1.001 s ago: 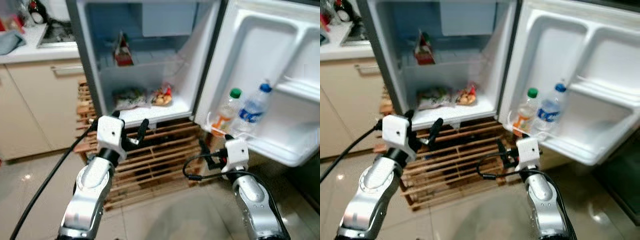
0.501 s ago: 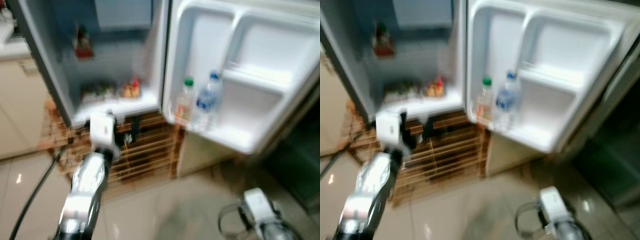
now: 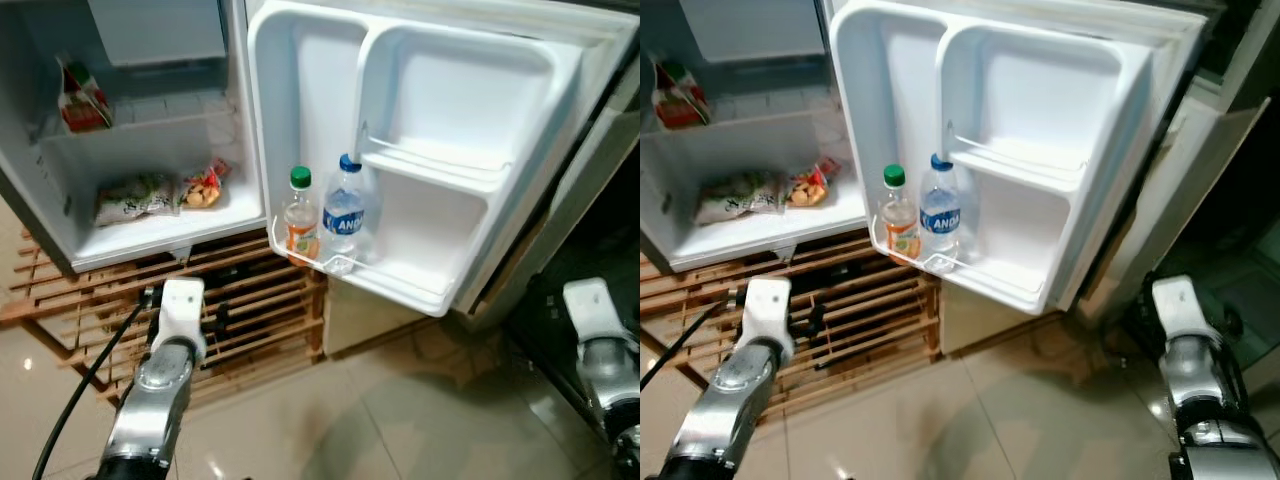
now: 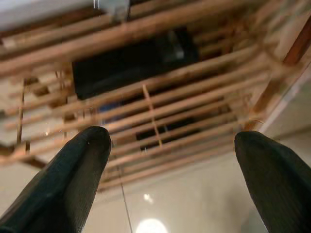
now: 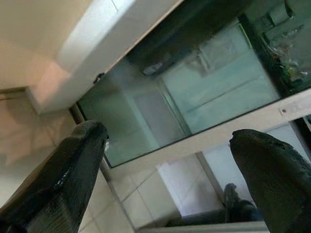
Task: Restocking fridge
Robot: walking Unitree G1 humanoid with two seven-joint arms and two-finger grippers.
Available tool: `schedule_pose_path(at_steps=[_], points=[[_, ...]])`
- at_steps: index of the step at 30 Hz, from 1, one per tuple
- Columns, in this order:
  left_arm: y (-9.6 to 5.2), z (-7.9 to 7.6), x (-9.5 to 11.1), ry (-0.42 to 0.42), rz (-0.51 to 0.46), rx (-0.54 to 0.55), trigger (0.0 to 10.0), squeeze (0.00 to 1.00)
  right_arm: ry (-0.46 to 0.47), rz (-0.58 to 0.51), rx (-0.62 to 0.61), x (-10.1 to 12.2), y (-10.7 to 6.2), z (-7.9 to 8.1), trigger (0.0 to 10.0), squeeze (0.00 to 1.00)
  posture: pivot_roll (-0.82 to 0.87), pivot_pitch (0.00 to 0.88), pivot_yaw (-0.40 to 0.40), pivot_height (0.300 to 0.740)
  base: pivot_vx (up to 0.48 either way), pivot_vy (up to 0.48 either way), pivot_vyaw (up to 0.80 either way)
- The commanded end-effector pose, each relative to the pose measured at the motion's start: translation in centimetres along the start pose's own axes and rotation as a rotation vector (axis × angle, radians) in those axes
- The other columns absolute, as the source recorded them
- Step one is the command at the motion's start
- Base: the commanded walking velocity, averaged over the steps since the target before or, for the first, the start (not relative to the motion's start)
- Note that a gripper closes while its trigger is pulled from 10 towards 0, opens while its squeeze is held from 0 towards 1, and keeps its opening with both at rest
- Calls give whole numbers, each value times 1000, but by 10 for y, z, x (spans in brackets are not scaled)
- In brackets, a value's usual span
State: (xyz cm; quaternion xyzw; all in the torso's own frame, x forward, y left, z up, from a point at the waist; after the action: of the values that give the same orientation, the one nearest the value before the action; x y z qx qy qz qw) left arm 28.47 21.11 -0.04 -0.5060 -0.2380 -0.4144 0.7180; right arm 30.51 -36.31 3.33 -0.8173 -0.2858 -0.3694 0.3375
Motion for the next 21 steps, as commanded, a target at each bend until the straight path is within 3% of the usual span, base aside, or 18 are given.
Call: schedule_pose_path(at_steps=[1, 5, 7, 12, 14, 15, 17, 18, 21], points=[[1, -3, 1, 10, 7, -15, 10000, 0, 18, 36, -8, -2, 1, 0, 10000, 0, -60, 0, -13, 740, 0, 0, 0], [2, -16, -13, 24, 77, -79, 10000, 0, 83, -11, -4, 20, 4, 7, 10000, 0, -59, 0, -10, 740, 0, 0, 0], [3, -24, -28, 38, 146, -139, 10000, 0, 172, -60, 40, 43, 4, 18, 10000, 0, -58, 0, -9, 740, 0, 0, 0], [3, -25, -52, 84, 237, -185, 10000, 0, 265, -115, 131, 70, 2, 37, 10000, 0, -58, 0, -4, 740, 0, 0, 0], [-1, -26, -88, 112, 349, -244, 10000, 0, 319, -178, 275, 94, -6, 64, 10000, 0, -61, 0, 1, 740, 0, 0, 0], [-1, -26, -88, 112, 349, -244, 10000, 0, 319, -178, 275, 94, -6, 64, 10000, 0, -61, 0, 1, 740, 0, 0, 0], [-10, -29, -120, 145, 438, -301, 10000, 0, 332, -198, 385, 104, -15, 84, 10000, 0, -67, 0, 7, 740, 0, 0, 0], [-10, -29, -120, 145, 438, -301, 10000, 0, 332, -198, 385, 104, -15, 84, 10000, 0, -67, 0, 7, 740, 0, 0, 0], [-37, -32, -174, 247, 589, -378, 10000, 0, 347, -235, 592, 118, -35, 120, 10000, 0, -89, 0, 22, 740, 0, 0, 0]])
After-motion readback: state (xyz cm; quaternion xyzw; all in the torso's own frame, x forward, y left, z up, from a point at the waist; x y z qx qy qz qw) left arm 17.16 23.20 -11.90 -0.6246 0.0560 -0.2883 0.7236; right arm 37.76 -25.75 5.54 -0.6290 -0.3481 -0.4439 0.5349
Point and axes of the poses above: a point about 5 cm out from each wrist's last joint towards the gripper, its own y axis pointing out of the wrist towards the gripper, its own x axis along the axis of the wrist's last joint, z = x × y, the point moved 4 cm from there along y, pointing out of the wrist towards the gripper, and after that the axes turned 15 degrees about y, right-handed, at the moved point
